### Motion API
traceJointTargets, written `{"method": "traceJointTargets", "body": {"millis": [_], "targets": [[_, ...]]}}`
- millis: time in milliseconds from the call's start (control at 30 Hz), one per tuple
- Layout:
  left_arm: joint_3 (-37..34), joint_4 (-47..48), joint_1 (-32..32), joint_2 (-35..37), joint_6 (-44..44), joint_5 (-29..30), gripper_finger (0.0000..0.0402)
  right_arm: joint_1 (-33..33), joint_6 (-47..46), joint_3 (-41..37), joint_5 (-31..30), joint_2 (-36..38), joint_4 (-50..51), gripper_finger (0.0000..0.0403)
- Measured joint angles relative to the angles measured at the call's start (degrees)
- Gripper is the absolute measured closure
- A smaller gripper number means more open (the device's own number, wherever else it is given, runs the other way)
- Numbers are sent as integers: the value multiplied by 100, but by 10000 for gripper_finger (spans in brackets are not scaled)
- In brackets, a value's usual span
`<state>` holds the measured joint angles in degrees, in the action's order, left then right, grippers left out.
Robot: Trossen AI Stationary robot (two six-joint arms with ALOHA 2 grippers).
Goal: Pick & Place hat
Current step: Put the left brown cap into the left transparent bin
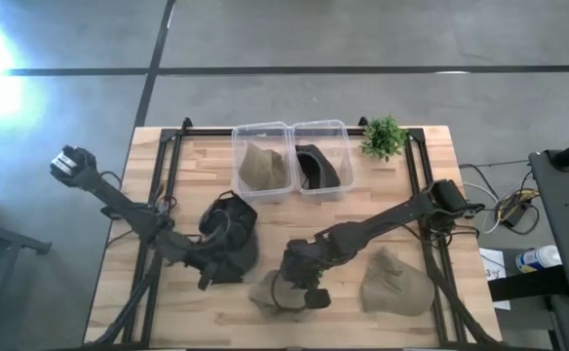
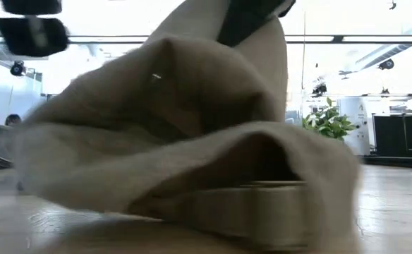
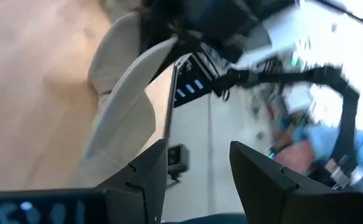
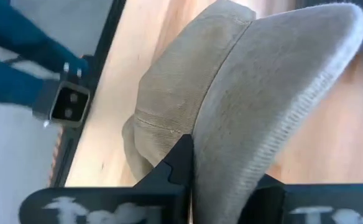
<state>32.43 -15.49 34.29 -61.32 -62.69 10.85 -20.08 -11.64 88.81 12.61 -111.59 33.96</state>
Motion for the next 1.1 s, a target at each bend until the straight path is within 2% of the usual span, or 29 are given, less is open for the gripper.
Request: {"method": "traceJointTargets", "body": {"millis": [133, 267, 333, 467, 533, 733, 1100], "targets": [[408, 191, -292, -236, 1462, -223, 235, -52, 57, -1, 271, -65, 43, 381], [875, 1071, -628, -565, 2209, -334, 235, -149, 428, -1, 300, -96, 32, 380], [1048, 1161, -821, -814, 2401, -676, 235, -168, 607, -1, 301, -96, 19, 380], [1456, 1100, -1101, -1430, 2722, -1764, 235, -168, 880, -1, 288, -96, 19, 380], [1703, 1098, -1140, -1691, 2867, -2067, 235, -156, 923, 1, 253, -96, 19, 380], [2143, 1069, -1167, -2168, 3434, -2204, 235, -154, 934, 1, 206, -96, 18, 380], [2163, 867, -1326, -2634, 3455, -2212, 235, -181, 949, -3, 119, -98, 76, 380]]}}
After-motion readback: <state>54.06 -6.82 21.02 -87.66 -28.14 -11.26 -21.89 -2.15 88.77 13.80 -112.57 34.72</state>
